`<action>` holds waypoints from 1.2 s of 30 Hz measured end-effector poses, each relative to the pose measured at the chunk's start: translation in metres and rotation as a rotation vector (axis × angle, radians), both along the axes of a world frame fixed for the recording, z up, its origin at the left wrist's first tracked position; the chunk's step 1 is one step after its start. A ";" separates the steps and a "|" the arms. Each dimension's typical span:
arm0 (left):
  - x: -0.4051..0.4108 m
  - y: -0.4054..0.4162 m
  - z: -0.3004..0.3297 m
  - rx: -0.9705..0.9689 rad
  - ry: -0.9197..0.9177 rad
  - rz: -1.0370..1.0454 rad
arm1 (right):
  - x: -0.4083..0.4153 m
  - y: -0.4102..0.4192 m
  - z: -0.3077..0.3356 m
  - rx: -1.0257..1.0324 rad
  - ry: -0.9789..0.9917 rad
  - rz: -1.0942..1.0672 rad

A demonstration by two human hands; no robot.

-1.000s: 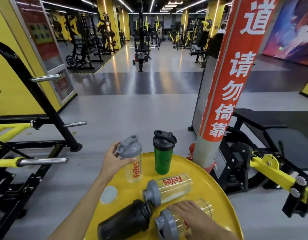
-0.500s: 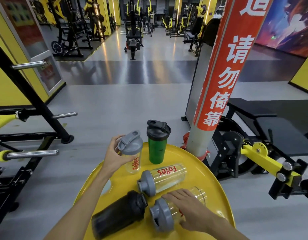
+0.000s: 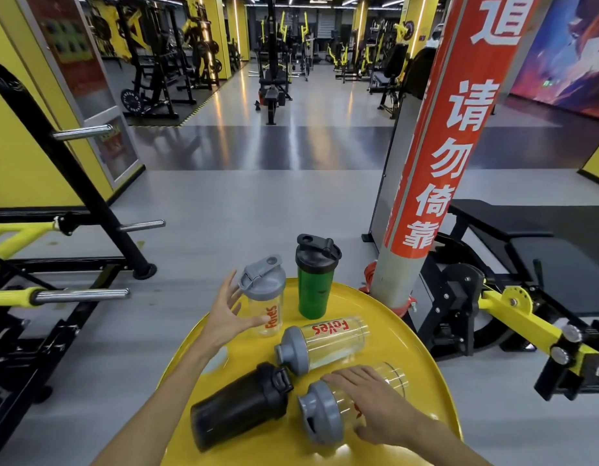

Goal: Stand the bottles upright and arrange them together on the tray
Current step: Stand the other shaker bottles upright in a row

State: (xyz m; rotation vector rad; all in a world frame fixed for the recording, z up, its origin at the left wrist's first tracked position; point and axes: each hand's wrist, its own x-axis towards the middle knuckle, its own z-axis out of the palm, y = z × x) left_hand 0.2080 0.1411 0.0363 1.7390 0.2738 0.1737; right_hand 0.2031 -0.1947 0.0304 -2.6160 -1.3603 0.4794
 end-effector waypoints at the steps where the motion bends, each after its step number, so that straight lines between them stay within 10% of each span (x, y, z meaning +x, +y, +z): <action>1: -0.010 0.000 -0.001 -0.008 0.012 0.047 | 0.000 0.000 0.000 -0.003 0.000 0.000; 5: -0.065 -0.013 -0.001 0.048 0.043 0.293 | 0.000 0.000 -0.003 0.004 -0.008 -0.003; 14: -0.130 -0.066 -0.013 0.833 0.356 -0.147 | -0.003 0.000 -0.007 0.021 -0.052 0.005; 21: -0.132 -0.066 -0.032 0.993 0.242 -0.054 | -0.002 -0.001 -0.014 0.001 -0.064 0.002; 36: -0.137 -0.019 0.016 0.395 0.003 0.249 | -0.004 0.001 -0.009 -0.026 -0.096 -0.001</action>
